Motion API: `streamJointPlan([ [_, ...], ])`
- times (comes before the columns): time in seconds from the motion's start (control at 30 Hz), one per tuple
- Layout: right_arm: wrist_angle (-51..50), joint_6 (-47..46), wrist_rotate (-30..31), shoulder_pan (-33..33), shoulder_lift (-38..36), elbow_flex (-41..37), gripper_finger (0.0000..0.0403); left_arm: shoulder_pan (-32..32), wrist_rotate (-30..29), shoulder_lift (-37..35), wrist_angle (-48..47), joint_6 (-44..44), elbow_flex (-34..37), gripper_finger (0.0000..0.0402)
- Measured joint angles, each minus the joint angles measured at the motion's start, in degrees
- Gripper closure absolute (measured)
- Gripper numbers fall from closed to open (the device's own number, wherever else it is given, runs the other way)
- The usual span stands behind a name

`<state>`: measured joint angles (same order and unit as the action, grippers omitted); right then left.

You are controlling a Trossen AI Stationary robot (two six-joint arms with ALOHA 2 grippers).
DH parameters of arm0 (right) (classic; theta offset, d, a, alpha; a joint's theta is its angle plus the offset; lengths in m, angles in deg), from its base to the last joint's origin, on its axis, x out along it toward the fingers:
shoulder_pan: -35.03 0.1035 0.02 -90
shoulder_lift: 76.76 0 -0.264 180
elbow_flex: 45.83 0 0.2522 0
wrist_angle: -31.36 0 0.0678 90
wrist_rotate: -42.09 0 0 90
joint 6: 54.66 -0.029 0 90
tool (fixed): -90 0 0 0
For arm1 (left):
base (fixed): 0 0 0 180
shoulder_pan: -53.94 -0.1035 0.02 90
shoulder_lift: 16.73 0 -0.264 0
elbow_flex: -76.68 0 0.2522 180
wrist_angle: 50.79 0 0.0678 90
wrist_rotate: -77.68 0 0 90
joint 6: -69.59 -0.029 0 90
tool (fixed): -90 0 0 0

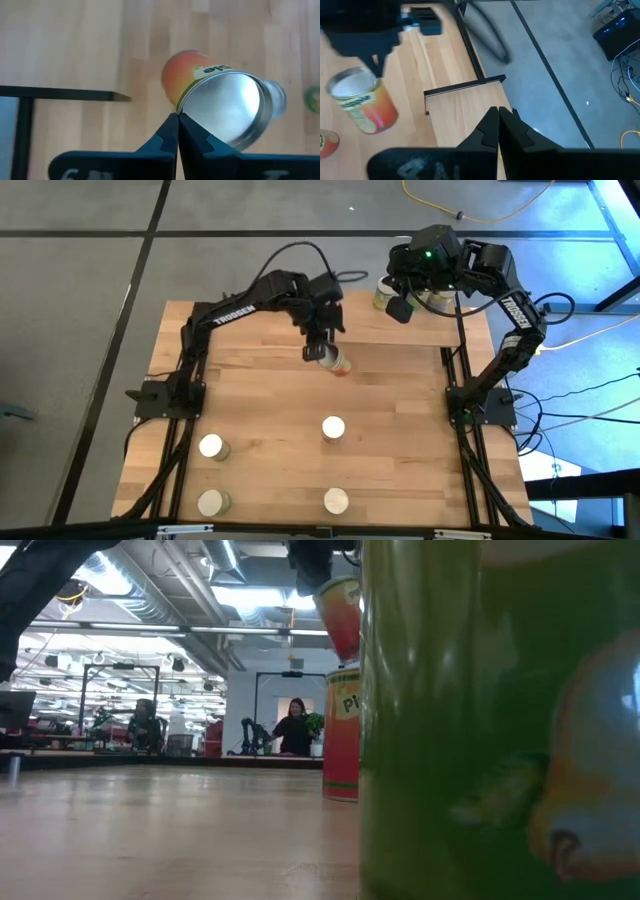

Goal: Pick and place cans onto a shelf
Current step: Put the top canned pineapple on the shelf

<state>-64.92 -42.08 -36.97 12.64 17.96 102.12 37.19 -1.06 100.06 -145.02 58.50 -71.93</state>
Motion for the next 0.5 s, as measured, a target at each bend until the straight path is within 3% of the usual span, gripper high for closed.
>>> streamJointPlan([
  [0.23,-0.17,-0.02,-0.02,0.00,0.00,0.00,0.0397,2.42,-0.44,0.09,-2.53,0.86,2.65,0.0401],
  [0.5,-0.24,-0.02,-0.02,0.00,0.00,0.00,0.0397,3.78,-1.21,0.16,1.88,3.36,14.26,0.0401],
])
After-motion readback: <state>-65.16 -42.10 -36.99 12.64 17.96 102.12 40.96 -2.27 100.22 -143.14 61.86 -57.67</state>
